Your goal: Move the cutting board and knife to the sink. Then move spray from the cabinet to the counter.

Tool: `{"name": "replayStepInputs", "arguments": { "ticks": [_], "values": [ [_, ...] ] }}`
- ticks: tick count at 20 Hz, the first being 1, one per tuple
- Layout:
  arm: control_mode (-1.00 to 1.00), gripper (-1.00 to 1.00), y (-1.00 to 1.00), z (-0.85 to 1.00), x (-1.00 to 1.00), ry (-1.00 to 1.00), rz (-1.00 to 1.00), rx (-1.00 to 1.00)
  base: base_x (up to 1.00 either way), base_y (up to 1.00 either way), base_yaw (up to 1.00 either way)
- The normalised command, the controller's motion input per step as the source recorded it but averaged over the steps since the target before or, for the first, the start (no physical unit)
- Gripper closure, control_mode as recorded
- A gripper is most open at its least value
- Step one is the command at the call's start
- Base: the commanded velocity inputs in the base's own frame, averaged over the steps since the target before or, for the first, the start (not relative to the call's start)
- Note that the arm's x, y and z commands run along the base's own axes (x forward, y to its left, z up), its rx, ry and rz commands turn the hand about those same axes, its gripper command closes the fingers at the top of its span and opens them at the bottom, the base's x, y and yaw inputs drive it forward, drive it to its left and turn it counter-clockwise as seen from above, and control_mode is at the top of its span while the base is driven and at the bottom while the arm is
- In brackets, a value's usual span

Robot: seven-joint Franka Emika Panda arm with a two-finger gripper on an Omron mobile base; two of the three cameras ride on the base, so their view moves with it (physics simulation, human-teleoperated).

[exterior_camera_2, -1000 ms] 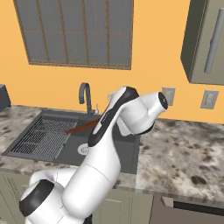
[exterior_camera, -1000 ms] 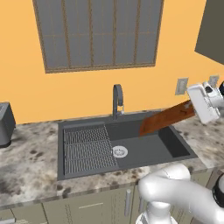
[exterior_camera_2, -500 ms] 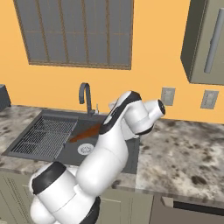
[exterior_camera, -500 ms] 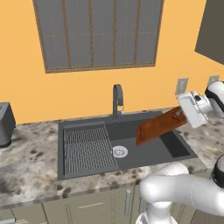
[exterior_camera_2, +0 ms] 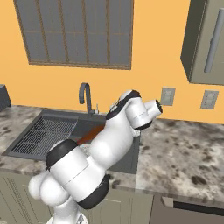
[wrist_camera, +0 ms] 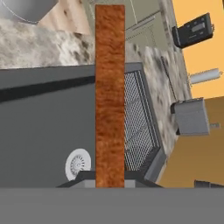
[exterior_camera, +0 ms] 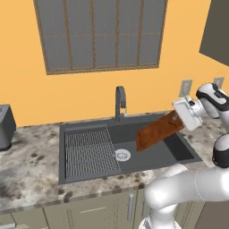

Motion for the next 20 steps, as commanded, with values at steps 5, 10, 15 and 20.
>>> {"name": "replayStepInputs", "arguments": {
  "ticks": [5, 10, 15, 20],
  "values": [
    [-1.0, 1.0, 0.0, -0.38, 0.32, 0.0, 0.1, -0.03, 0.0, 0.0, 0.0],
    [-1.0, 1.0, 0.0, -0.41, 0.32, 0.0, 0.1, -0.02, 0.0, 0.0, 0.0],
    [-1.0, 1.0, 0.12, -0.38, 0.38, 0.0, 0.08, -0.01, 0.0, 0.0, 0.0],
    [-1.0, 1.0, 0.15, -0.35, 0.45, 0.0, 0.04, -0.01, 0.0, 0.0, 0.0]
  ]
}}
